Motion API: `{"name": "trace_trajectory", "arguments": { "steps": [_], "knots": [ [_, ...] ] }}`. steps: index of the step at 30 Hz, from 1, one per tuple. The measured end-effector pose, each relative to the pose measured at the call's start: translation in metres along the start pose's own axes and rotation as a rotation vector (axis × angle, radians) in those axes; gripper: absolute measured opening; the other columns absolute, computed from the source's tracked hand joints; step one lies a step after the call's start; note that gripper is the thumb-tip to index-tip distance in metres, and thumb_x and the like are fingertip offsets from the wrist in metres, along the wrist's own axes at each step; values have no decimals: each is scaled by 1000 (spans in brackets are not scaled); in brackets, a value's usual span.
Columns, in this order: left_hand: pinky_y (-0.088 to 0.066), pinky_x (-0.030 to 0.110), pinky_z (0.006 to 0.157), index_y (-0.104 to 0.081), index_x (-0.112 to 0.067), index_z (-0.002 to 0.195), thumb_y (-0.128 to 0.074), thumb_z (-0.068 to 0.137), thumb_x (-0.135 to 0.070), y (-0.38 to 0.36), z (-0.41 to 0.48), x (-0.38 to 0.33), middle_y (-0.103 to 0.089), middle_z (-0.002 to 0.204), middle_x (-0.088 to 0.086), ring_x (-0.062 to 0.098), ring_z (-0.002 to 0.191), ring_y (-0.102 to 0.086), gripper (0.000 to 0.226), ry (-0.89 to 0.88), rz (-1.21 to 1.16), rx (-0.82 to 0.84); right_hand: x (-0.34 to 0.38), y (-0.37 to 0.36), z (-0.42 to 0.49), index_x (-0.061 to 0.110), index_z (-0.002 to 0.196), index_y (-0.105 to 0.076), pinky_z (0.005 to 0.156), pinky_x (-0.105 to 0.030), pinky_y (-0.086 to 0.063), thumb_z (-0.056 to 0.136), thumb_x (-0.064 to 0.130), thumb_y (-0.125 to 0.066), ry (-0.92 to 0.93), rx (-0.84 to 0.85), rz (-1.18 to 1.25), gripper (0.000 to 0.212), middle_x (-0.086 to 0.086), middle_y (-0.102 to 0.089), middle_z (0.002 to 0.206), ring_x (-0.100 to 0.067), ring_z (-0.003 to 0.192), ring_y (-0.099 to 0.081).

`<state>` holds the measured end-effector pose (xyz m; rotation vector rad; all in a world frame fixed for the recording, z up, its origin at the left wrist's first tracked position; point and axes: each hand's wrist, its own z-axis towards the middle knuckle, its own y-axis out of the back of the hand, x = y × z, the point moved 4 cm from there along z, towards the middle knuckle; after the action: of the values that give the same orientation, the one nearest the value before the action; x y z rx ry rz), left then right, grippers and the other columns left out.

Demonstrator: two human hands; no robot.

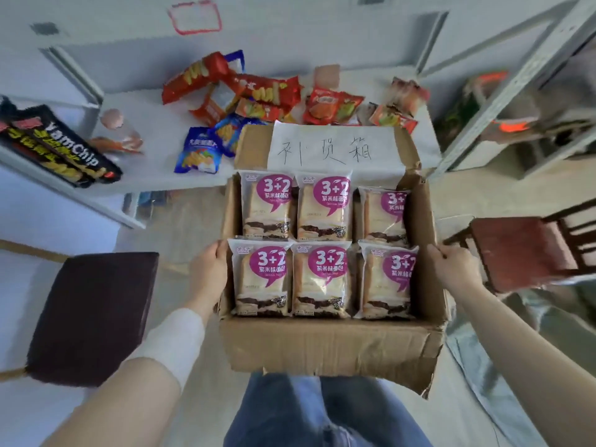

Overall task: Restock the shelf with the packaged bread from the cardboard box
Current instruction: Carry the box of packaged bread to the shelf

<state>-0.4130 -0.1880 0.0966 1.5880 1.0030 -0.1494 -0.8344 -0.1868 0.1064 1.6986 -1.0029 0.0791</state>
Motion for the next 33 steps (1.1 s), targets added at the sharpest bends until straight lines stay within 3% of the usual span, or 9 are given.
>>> {"name": "trace_trajectory", "arguments": {
  "steps": [2,8,14,18,22,26,30,33],
  "knots": [
    [-33,30,70,-64,-2,105,-37,99,-27,-39,8,-53,-65,103,25,37,93,-58,37,-103,36,50,-44,35,9,-6,86,-66,64,-33,-37,95,26,-47,-92,-54,37,38,-9,-53,61,-30,71,-52],
    [-35,31,71,-63,-7,96,-38,98,-30,-156,27,-203,-66,99,21,36,92,-58,34,-359,157,206,-145,114,34,-2,76,-65,67,-33,-34,95,27,-46,-331,-208,134,39,-13,-54,70,-32,76,-53],
    [-37,29,79,-63,-7,98,-38,98,-30,-281,36,-340,-67,99,15,32,94,-60,34,-658,237,375,-221,162,58,-5,100,-67,81,-48,-50,93,31,-50,-641,-388,311,40,-25,-68,92,-41,89,-60],
    [-40,29,72,-63,-9,98,-34,98,-36,-362,32,-416,-67,96,12,21,81,-56,40,-717,302,582,-263,180,74,3,108,-68,76,-46,-52,93,33,-49,-798,-450,435,39,-18,-69,86,-36,82,-62],
    [-38,27,79,-62,-11,102,-36,98,-31,-428,12,-485,-64,105,10,23,95,-57,34,-817,304,696,-296,196,90,-1,117,-62,86,-52,-51,94,29,-50,-915,-517,551,40,-23,-68,103,-38,92,-62],
    [-37,26,63,-56,-18,84,-34,98,-33,-503,-1,-527,-56,75,-4,19,79,-57,30,-810,390,819,-342,202,118,0,113,-64,84,-51,-51,94,29,-49,-981,-529,582,38,-23,-68,103,-39,94,-62],
    [-32,19,54,-56,-22,84,-35,98,-34,-574,-12,-554,-52,68,-12,4,67,-48,28,-821,453,838,-385,201,157,-2,113,-64,91,-52,-47,95,27,-49,-1042,-521,655,38,-26,-66,109,-41,103,-60],
    [-30,19,51,-54,-23,79,-36,98,-33,-625,-12,-564,-51,65,-12,7,64,-48,29,-830,501,832,-416,191,182,-1,114,-63,92,-52,-47,94,27,-49,-1096,-534,713,37,-26,-65,112,-41,106,-59]
  ]
}}
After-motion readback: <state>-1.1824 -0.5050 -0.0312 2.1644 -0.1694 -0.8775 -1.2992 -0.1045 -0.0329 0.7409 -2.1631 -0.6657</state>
